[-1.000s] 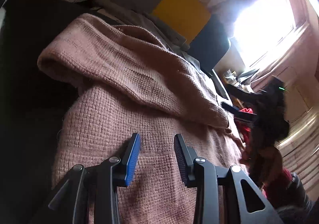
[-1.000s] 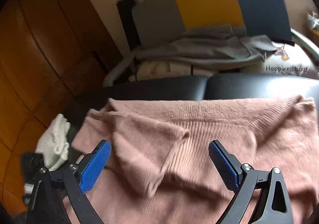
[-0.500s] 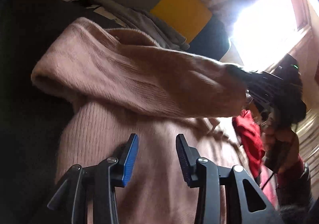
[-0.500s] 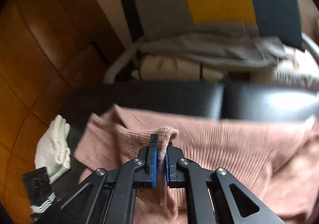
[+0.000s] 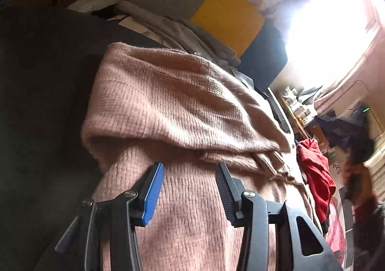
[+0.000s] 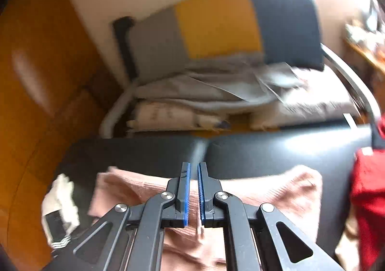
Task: Fold clothes
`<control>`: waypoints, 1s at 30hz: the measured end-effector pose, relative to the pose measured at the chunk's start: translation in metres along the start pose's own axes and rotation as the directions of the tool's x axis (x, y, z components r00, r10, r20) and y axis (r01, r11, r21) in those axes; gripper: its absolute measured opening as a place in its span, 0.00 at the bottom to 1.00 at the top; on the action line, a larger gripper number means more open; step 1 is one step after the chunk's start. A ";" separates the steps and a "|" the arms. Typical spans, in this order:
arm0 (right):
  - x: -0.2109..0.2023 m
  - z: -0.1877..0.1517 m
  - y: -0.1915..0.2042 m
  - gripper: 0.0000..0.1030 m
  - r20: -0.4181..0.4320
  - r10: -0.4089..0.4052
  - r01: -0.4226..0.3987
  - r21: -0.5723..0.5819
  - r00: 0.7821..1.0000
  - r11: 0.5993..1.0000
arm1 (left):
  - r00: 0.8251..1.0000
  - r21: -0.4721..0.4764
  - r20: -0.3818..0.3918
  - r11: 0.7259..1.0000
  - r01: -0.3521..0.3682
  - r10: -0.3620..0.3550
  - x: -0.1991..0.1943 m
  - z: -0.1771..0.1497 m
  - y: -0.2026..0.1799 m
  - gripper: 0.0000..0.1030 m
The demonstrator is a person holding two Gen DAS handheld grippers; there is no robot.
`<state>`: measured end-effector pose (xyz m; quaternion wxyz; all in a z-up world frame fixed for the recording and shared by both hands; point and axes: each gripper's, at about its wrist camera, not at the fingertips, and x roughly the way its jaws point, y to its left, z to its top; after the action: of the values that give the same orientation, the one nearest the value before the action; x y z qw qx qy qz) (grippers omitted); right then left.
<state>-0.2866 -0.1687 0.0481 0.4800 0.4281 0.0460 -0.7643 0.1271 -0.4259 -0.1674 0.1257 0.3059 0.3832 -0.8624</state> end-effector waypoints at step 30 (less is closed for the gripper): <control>-0.015 -0.013 0.041 0.12 0.040 0.134 -0.128 -0.122 0.990 0.984 | 0.997 0.062 -0.043 0.996 0.065 -0.062 0.015 -0.015 -0.028 0.46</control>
<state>-0.2443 -0.1733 0.0644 0.5548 0.3821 0.0517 -0.7372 0.1091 -0.3961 -0.1680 0.0807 0.3152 0.3679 -0.8711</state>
